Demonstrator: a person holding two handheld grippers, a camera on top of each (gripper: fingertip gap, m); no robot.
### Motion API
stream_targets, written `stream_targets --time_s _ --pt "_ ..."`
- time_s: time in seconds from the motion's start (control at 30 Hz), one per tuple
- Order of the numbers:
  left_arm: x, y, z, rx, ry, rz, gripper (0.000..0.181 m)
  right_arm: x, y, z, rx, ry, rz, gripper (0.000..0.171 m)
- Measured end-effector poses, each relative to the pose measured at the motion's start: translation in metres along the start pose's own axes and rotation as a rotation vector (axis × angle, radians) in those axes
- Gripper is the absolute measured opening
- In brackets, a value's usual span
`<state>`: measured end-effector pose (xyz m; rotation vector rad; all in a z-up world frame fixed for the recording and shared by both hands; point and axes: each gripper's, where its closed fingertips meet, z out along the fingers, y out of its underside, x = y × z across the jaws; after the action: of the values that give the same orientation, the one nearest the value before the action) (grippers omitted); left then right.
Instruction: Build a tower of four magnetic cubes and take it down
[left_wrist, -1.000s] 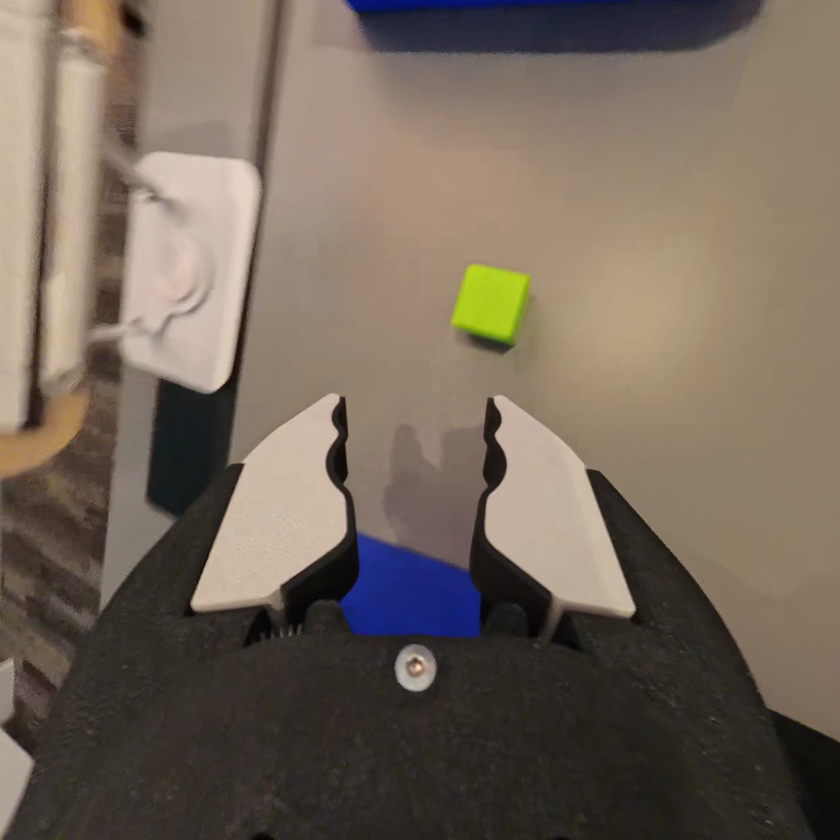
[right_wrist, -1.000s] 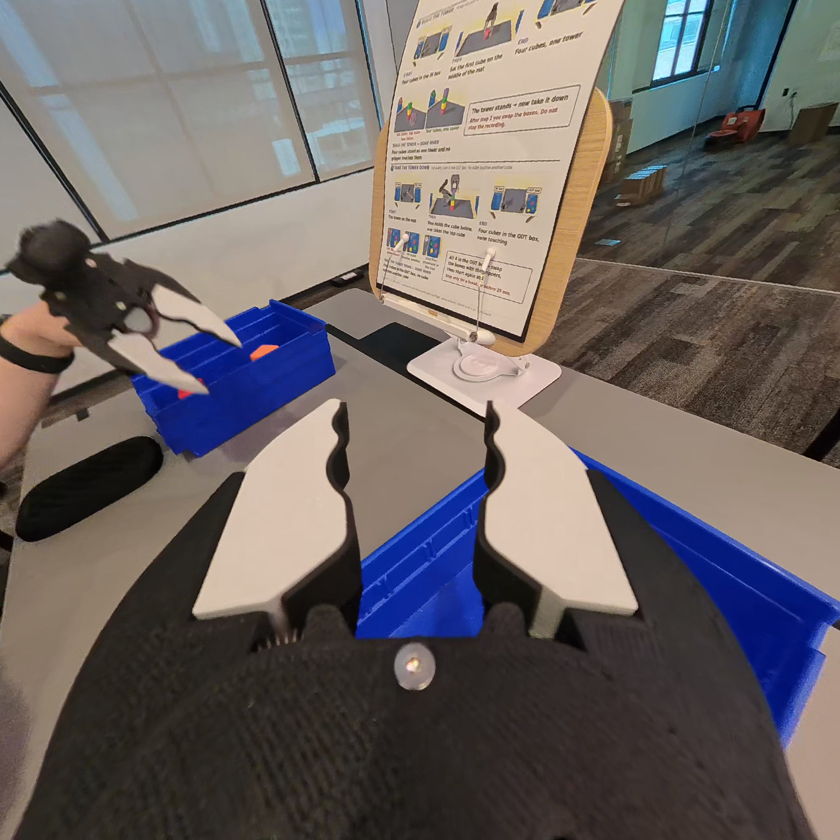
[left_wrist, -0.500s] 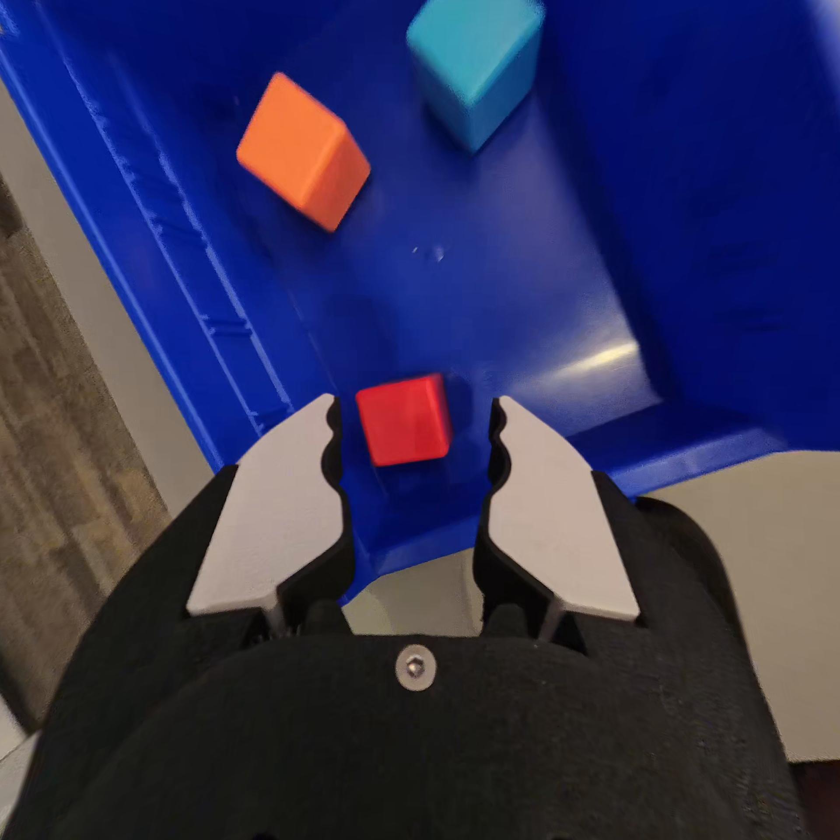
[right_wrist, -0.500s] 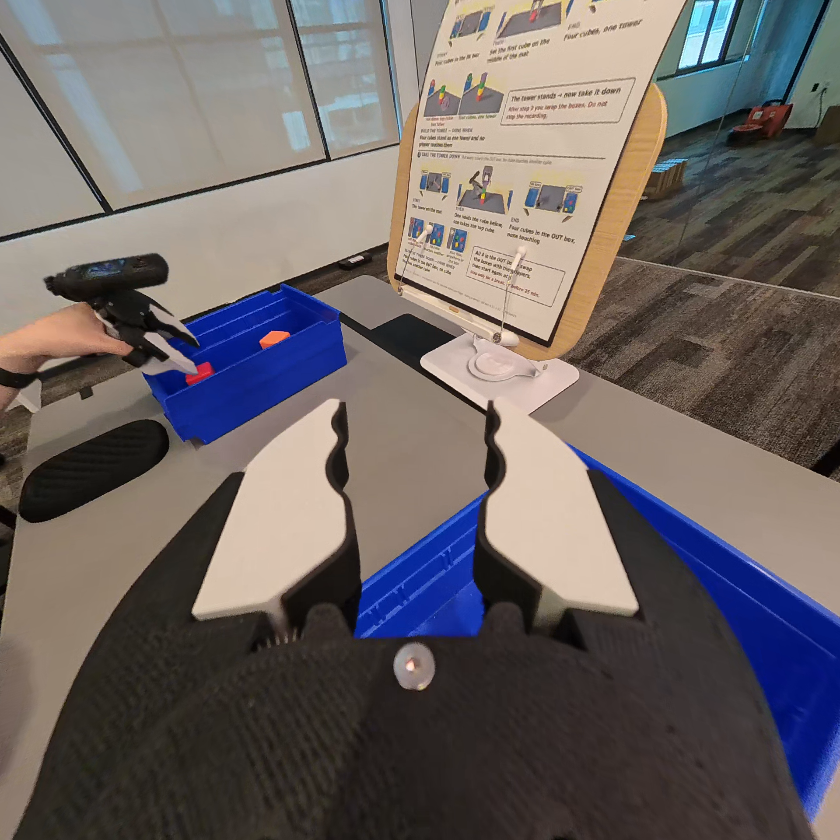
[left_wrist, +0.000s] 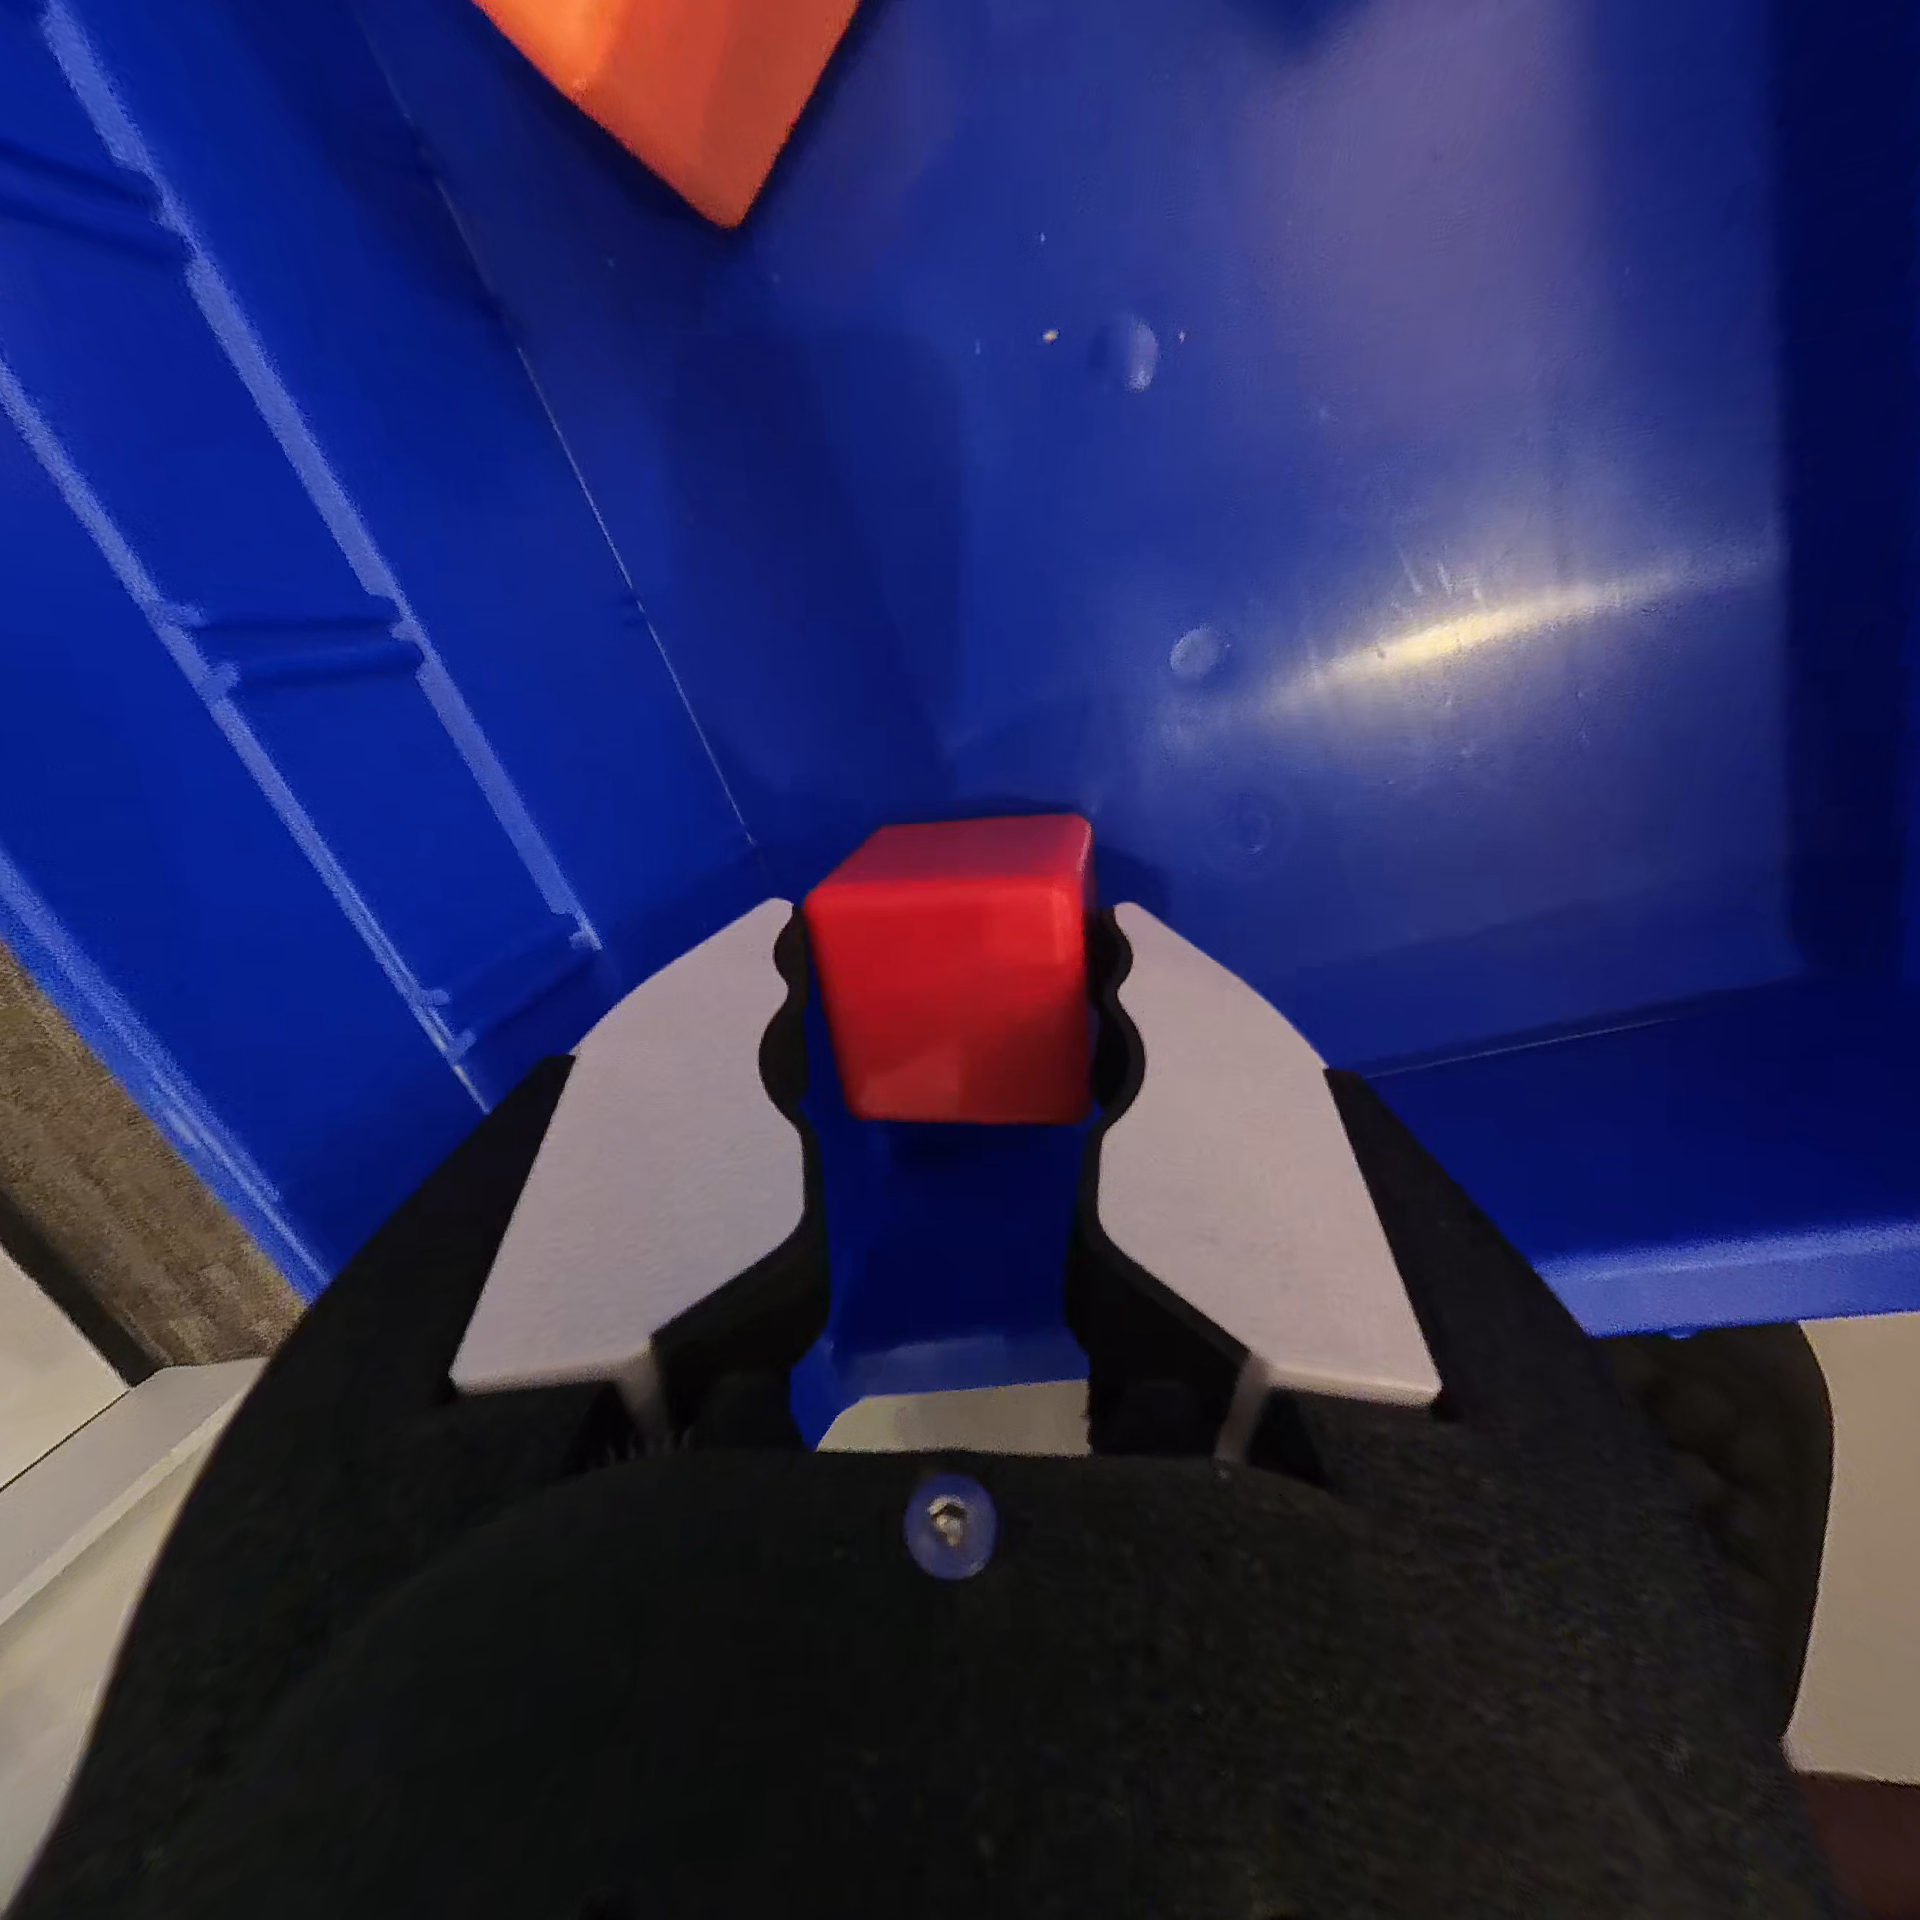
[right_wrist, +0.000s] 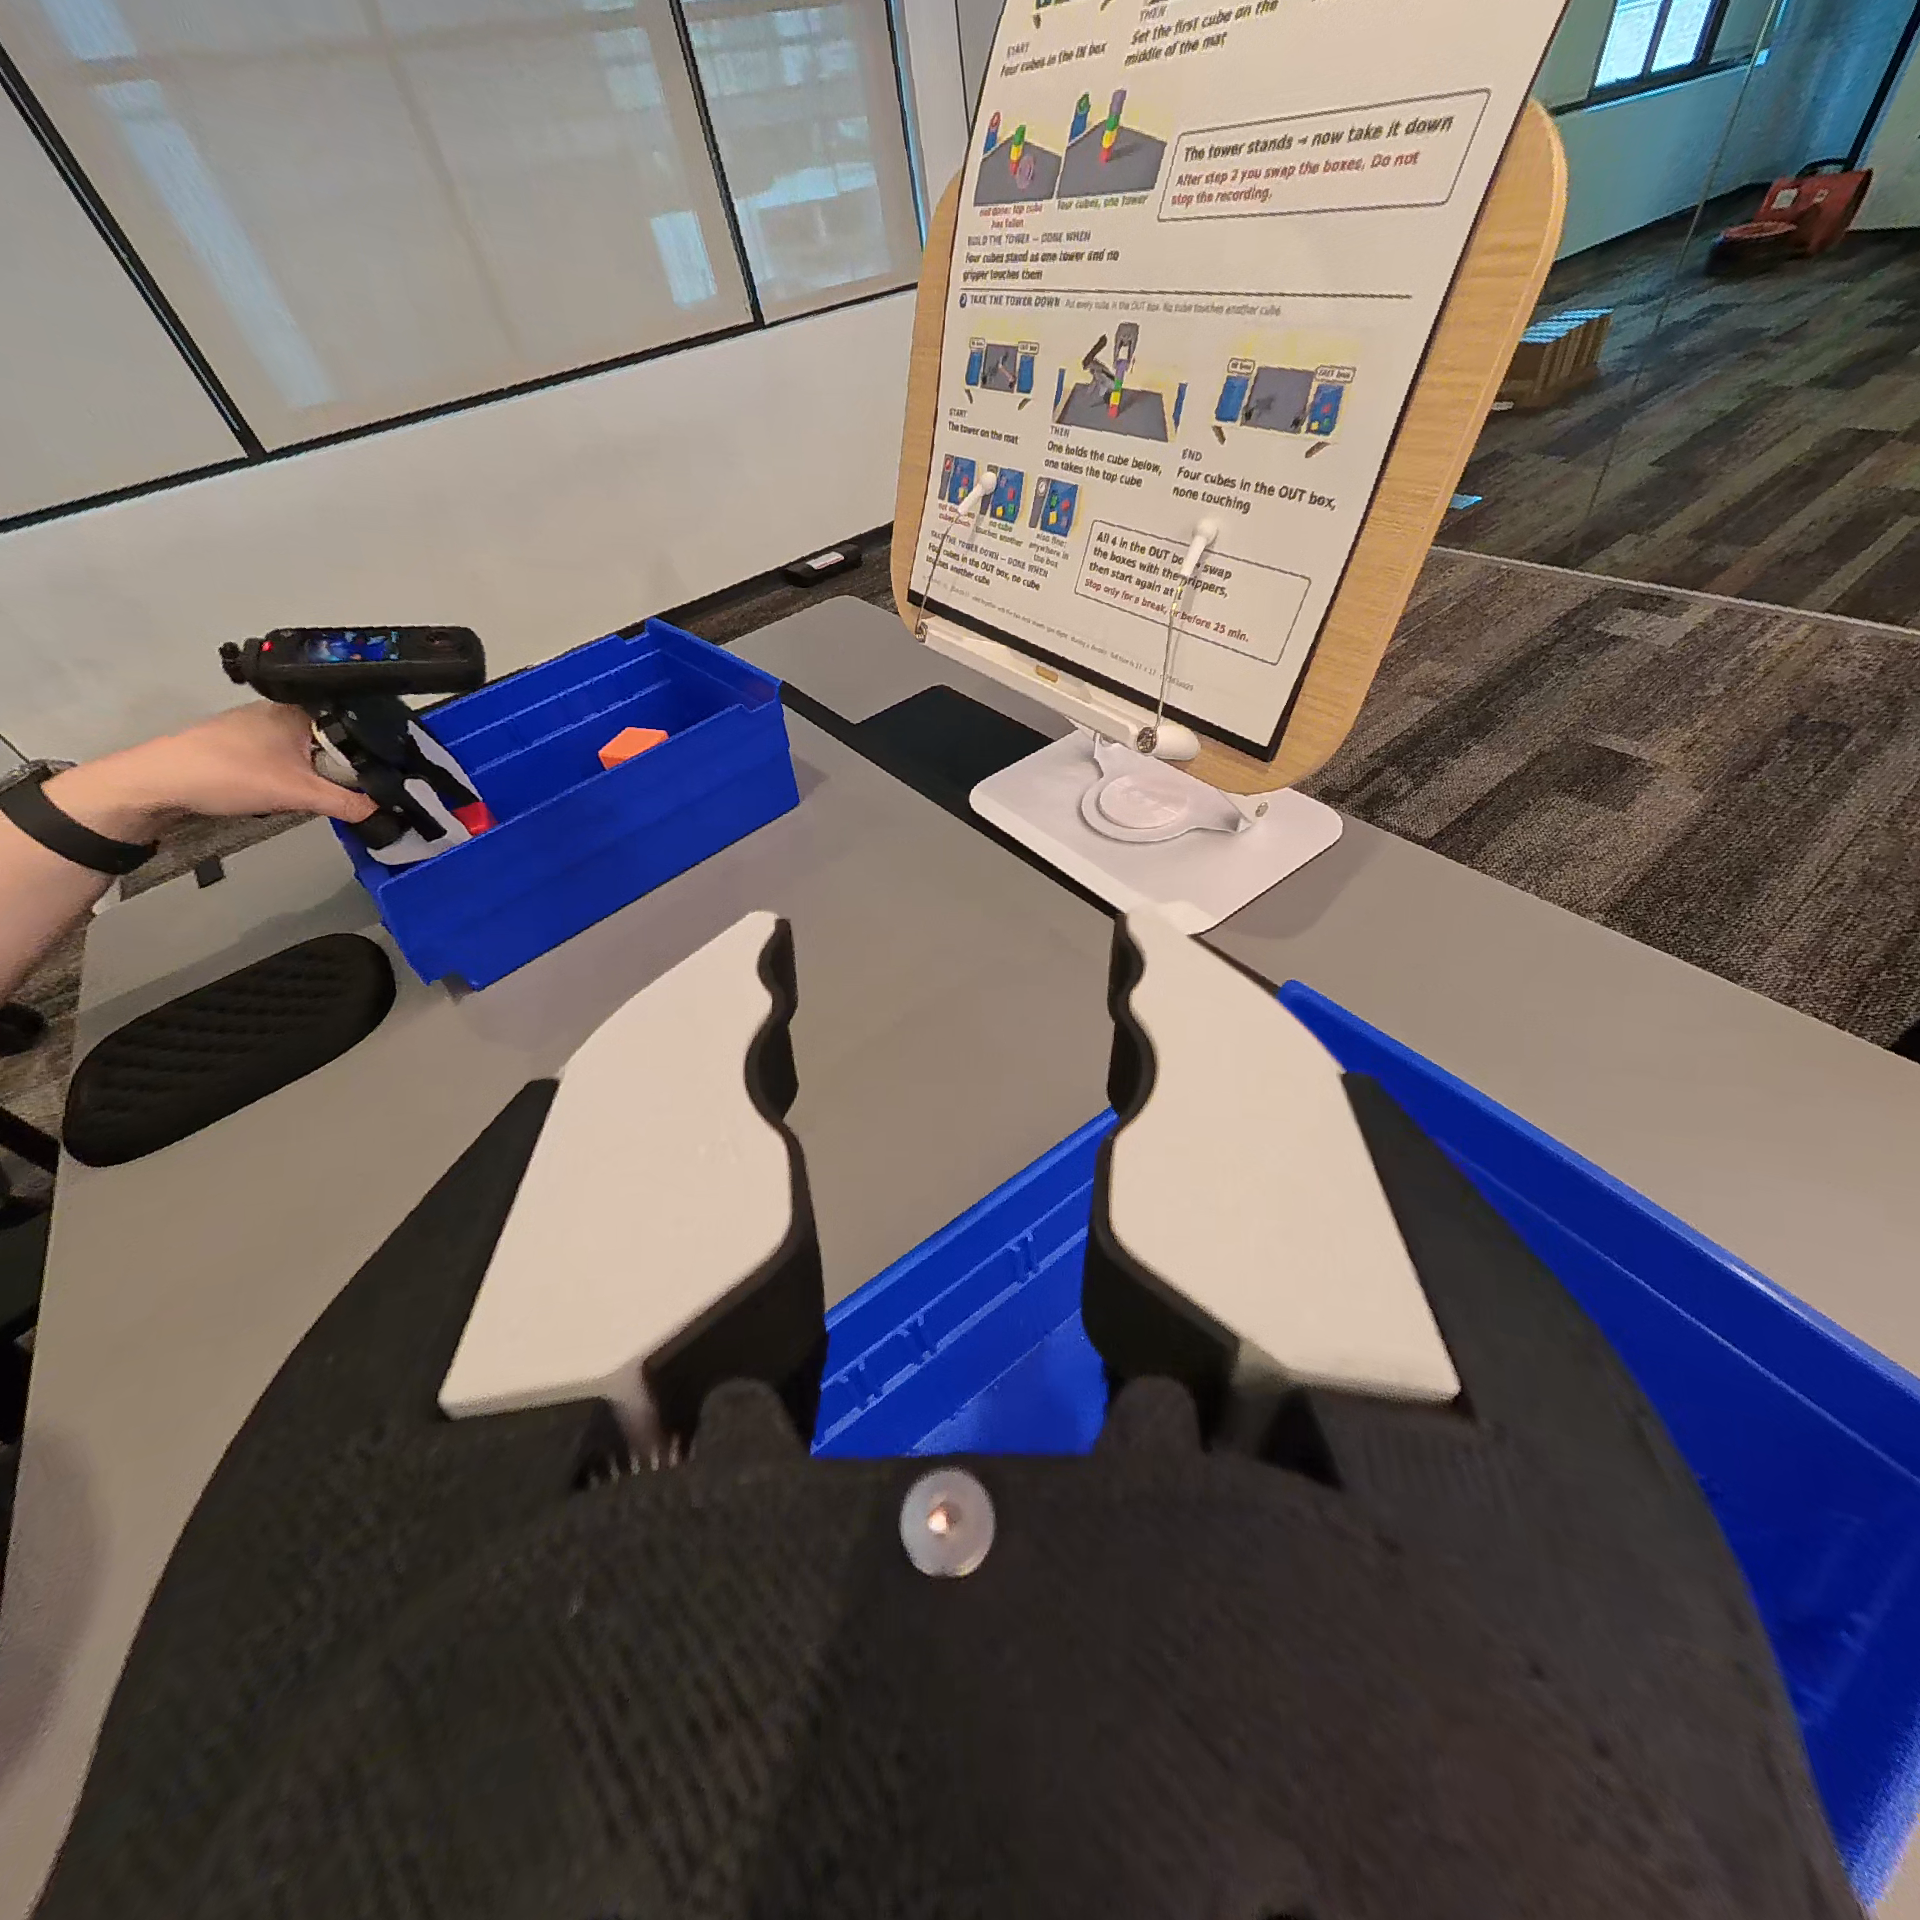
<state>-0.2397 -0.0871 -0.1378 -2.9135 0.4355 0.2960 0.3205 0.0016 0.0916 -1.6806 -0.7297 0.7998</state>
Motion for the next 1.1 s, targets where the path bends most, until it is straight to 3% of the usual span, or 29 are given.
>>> stream_targets --time_s 0.17,0.33,0.47,0.57,0.7,0.77,0.9,1.1 --pt "0.001 -0.005 -0.015 0.006 -0.016 0.066 0.050 0.001 0.003 0.002 -0.013 -0.001 -0.003 0.059" --pt "0.002 -0.042 -0.091 0.181 -0.067 0.117 0.050 0.003 0.003 0.003 -0.011 0.003 0.001 0.059" --pt "0.064 -0.091 -0.170 0.420 -0.027 0.358 0.050 0.002 0.006 0.009 -0.026 0.005 -0.003 0.059" --pt "0.145 -0.121 -0.196 0.543 0.027 0.670 0.050 -0.001 0.009 0.012 -0.048 0.000 -0.018 0.059" --pt "0.232 -0.141 -0.173 0.535 0.046 1.004 0.050 -0.004 0.010 0.013 -0.054 -0.013 -0.031 0.059" --pt "0.259 -0.145 -0.153 0.477 0.066 1.083 0.050 -0.003 0.010 0.011 -0.052 -0.016 -0.026 0.059" --pt "0.281 -0.150 -0.122 0.353 0.063 1.174 0.049 0.000 0.009 0.007 -0.037 -0.022 -0.009 0.059" --pt "0.296 -0.158 -0.106 0.296 0.046 1.227 0.049 0.003 0.009 0.004 -0.028 -0.025 0.003 0.059"
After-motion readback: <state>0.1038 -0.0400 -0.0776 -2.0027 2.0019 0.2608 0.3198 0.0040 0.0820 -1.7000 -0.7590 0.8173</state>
